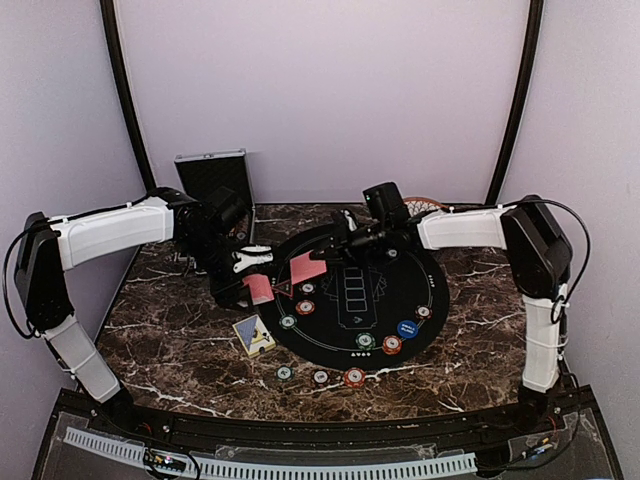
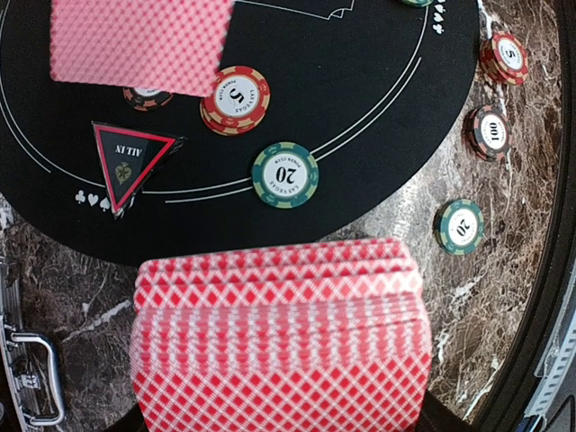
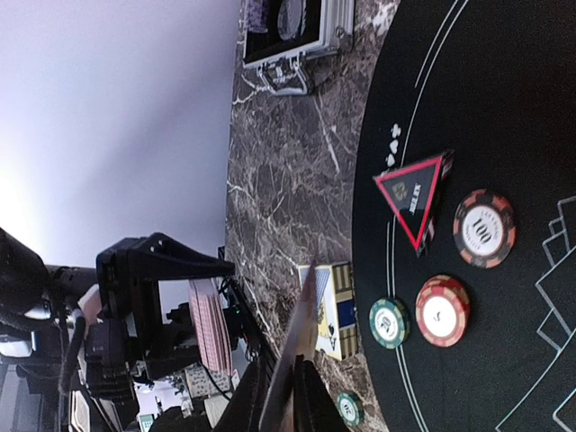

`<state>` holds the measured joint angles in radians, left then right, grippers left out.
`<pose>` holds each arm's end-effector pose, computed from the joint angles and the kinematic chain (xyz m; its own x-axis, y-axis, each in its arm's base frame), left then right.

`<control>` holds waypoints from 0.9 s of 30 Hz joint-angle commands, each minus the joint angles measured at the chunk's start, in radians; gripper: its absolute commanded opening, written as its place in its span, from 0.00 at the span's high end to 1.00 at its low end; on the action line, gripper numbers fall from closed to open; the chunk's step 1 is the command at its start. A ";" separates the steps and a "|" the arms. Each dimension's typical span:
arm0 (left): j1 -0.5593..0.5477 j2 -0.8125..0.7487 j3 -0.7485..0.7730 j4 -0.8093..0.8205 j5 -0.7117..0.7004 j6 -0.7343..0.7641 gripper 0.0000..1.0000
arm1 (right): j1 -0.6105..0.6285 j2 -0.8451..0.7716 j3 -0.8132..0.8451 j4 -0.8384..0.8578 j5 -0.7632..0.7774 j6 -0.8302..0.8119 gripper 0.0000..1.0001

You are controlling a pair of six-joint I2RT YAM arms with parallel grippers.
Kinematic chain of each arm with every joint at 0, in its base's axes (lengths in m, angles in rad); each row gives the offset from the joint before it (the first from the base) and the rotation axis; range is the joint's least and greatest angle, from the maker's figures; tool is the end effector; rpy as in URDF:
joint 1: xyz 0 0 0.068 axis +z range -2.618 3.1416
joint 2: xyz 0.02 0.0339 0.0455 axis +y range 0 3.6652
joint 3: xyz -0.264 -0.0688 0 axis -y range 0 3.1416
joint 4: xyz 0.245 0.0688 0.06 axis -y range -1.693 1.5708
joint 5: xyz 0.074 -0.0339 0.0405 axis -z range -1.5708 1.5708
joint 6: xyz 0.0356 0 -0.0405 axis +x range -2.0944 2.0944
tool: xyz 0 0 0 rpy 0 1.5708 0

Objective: Distribute texas hold em gaming equipment

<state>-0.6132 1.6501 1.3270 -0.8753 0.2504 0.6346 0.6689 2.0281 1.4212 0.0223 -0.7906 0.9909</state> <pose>0.2662 -0.1981 0.2547 -0.2392 0.8706 -0.4298 0.9600 0.2785 0.0298 0.3410 0.3018 0.2053 -0.9911 -0.0334 -0.1288 -0.1316 0.3872 0.9125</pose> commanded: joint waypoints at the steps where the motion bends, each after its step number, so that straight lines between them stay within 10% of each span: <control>1: 0.006 -0.050 -0.003 -0.049 0.014 0.012 0.85 | -0.025 0.106 0.147 -0.044 -0.001 -0.062 0.88; 27: 0.006 -0.063 -0.026 -0.091 0.052 0.023 0.93 | -0.056 0.647 0.823 -0.173 0.114 -0.082 0.74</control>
<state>-0.6128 1.6360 1.3117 -0.9375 0.2726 0.6479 0.6247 2.6442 2.1807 -0.1761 -0.7044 0.9394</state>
